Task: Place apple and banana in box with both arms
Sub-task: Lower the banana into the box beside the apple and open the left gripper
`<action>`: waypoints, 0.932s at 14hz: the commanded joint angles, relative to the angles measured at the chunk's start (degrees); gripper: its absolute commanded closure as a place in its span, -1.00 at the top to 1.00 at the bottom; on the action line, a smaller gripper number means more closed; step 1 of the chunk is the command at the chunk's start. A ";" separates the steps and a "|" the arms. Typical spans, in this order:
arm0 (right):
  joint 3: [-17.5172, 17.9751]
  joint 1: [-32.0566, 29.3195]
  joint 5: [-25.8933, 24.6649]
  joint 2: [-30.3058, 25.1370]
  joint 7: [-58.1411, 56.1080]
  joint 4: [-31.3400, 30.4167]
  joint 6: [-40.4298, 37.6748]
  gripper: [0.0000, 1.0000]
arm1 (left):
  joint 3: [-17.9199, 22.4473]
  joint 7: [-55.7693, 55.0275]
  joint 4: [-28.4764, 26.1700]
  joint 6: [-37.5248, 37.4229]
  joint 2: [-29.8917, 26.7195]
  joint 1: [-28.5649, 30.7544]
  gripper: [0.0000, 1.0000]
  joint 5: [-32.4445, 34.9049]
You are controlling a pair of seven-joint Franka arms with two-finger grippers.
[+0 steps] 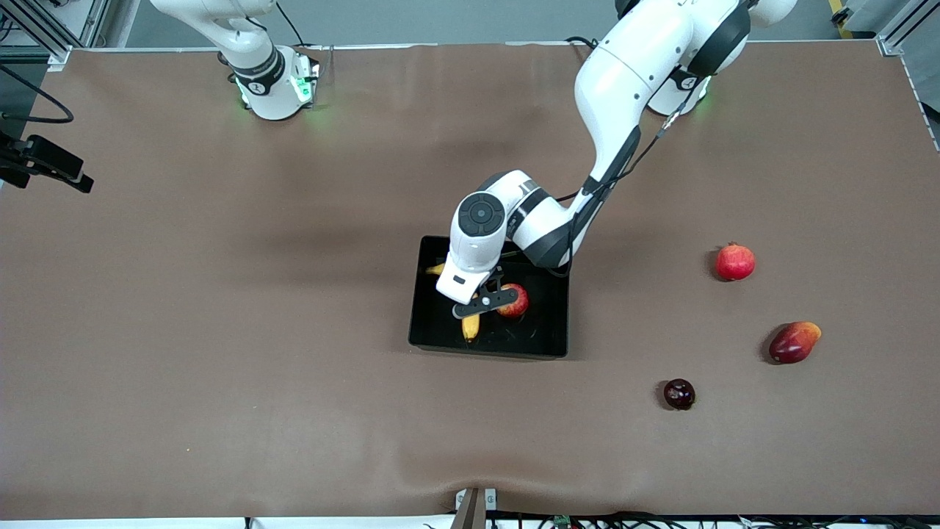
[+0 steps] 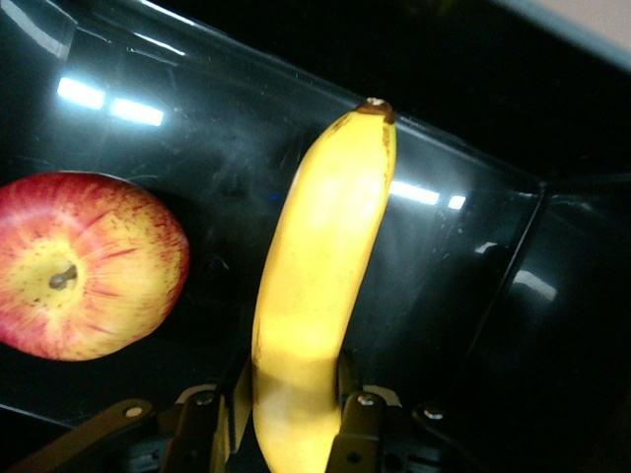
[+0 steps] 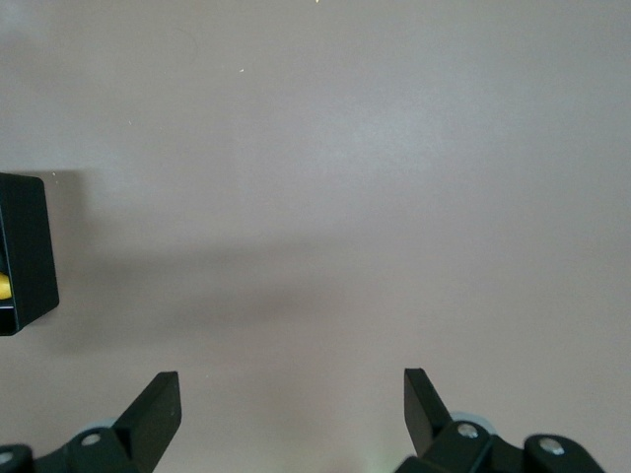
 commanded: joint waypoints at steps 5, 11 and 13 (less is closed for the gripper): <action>0.72 -1.12 -0.14 0.09 -0.49 0.69 -0.12 1.00 | 1.17 0.63 1.54 1.54 2.48 -1.80 0.99 -0.01; 0.72 -1.12 -0.14 0.09 -0.49 0.69 -0.12 1.00 | 2.05 2.04 1.54 -0.73 -1.02 -0.92 1.00 -0.10; 0.72 -1.12 -0.23 0.09 -0.49 0.69 -0.12 1.00 | 2.49 2.66 1.54 -4.24 -3.57 -0.13 1.00 -0.18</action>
